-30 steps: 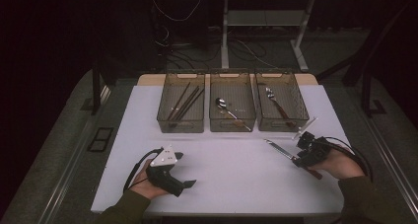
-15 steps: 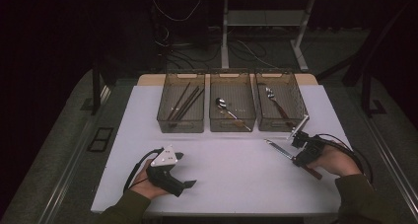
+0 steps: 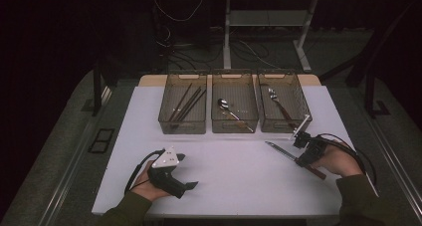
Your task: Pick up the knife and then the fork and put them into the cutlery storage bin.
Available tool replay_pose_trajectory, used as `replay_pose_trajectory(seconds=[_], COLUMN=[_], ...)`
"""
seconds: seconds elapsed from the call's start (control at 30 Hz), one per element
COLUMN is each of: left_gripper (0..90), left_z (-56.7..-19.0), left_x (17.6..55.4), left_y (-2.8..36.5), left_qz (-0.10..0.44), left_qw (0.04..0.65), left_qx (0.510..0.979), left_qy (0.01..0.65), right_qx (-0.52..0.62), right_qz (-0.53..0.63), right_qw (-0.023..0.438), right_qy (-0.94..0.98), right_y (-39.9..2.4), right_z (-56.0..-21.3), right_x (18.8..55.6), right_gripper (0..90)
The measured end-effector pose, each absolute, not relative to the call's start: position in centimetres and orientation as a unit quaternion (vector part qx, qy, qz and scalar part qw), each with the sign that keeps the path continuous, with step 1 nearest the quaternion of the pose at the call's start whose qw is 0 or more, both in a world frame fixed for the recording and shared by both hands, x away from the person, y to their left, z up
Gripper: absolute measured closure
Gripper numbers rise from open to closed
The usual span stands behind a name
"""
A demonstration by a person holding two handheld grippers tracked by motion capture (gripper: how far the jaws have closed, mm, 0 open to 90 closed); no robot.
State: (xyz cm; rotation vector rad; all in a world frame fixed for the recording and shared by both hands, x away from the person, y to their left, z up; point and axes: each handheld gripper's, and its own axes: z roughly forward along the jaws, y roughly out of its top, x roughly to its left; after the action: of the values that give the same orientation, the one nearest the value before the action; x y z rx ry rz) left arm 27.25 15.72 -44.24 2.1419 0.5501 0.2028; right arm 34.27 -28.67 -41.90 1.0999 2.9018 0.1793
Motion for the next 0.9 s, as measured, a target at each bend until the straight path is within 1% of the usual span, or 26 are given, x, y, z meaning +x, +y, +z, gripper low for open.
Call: replay_pose_trajectory(seconds=[0.07, 0.2, 0.43, 0.67, 0.9], left_gripper=[0.0, 0.0, 0.0, 0.0, 0.0], left_z=[-44.2, -44.2, -44.2, -44.2, -44.2], left_x=[27.2, 27.2, 27.2, 27.2, 27.2], left_y=[15.7, 15.7, 15.7, 15.8, 15.7], left_qz=[0.082, 0.082, 0.083, 0.083, 0.083], left_qw=[0.444, 0.444, 0.445, 0.446, 0.446], left_qx=[0.864, 0.864, 0.864, 0.863, 0.863], left_qy=[0.222, 0.222, 0.222, 0.222, 0.223], right_qx=[0.355, 0.357, 0.356, 0.359, 0.372], right_qz=[0.069, 0.092, 0.143, 0.195, 0.248], right_qw=[0.014, 0.022, 0.049, 0.053, 0.067], right_qy=[0.932, 0.929, 0.922, 0.911, 0.892], right_y=[-29.0, -29.6, -30.6, -31.7, -32.9], right_z=[-41.8, -41.4, -40.4, -39.7, -39.1], right_x=[34.2, 34.0, 33.6, 33.1, 32.9], right_gripper=[77.8, 77.8, 77.8, 77.8, 77.8])
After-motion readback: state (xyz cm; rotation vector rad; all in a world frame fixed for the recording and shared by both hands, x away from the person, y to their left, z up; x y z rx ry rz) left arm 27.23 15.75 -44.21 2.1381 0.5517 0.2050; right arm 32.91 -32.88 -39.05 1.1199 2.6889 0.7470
